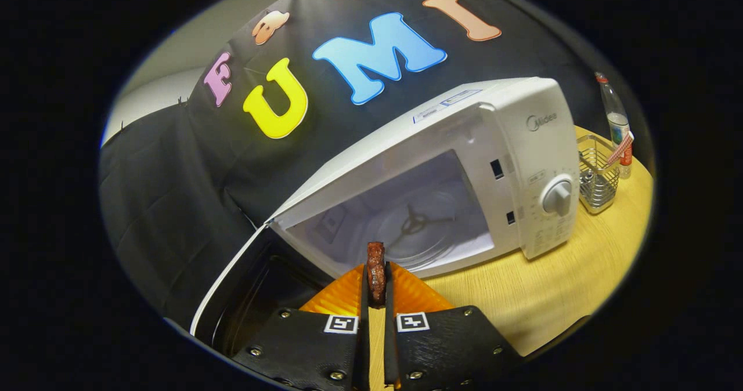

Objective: Open the microwave, put the food inside, and close the microwave door.

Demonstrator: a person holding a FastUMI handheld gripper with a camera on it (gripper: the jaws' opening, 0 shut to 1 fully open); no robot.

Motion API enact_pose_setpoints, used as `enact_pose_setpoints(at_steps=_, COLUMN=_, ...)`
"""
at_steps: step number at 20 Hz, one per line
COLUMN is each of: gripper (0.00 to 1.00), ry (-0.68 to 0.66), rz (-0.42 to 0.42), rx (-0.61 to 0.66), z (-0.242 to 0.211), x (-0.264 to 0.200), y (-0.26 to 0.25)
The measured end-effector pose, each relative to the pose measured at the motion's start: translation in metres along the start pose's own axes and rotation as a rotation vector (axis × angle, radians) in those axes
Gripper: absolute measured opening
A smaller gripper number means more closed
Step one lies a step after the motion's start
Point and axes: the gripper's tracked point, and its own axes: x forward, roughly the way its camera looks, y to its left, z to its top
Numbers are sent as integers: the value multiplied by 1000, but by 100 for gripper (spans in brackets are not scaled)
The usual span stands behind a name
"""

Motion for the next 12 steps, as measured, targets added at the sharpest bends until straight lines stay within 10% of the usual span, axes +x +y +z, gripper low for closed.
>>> enact_pose_setpoints(at_steps=12, gripper=12, ry=-68, rz=-59, rx=-13, z=12, x=78, y=-25)
